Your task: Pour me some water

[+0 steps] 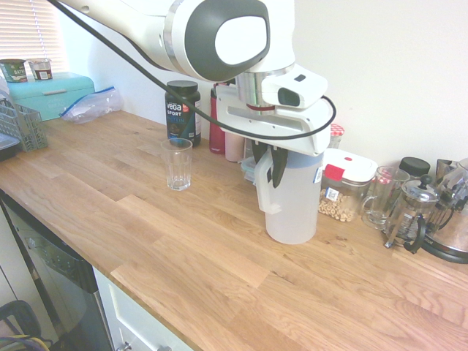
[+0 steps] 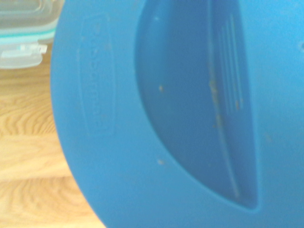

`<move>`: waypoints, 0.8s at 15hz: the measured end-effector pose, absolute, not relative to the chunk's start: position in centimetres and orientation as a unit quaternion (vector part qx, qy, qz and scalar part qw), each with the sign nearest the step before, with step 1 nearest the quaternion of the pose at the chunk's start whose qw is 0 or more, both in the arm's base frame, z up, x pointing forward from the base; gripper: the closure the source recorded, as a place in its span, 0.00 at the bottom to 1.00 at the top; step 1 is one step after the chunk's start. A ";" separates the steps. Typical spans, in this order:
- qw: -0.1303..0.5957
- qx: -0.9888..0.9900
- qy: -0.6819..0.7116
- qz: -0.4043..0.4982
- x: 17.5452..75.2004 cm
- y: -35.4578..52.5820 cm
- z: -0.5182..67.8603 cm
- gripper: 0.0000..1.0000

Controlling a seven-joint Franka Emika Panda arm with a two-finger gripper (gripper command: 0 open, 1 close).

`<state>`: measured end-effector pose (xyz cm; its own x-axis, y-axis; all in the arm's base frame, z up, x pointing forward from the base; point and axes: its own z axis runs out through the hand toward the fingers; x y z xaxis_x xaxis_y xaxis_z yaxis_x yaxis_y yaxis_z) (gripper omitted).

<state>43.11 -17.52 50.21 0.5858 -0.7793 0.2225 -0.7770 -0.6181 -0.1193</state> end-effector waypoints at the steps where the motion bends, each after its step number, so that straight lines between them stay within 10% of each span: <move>1: 0.005 -0.891 0.438 -0.121 42.9 -17.4 50.2 1.00; 10: 0.012 -0.896 0.436 -0.078 41.9 -16.8 49.1 1.00; 11: 0.014 -0.897 0.435 -0.078 41.9 -16.9 49.1 0.00; 12: 0.014 -0.897 0.435 -0.077 41.9 -16.9 49.1 0.00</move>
<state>41.88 -16.88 49.07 0.6102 -0.7822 0.1262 -0.7777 -0.6217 -0.0928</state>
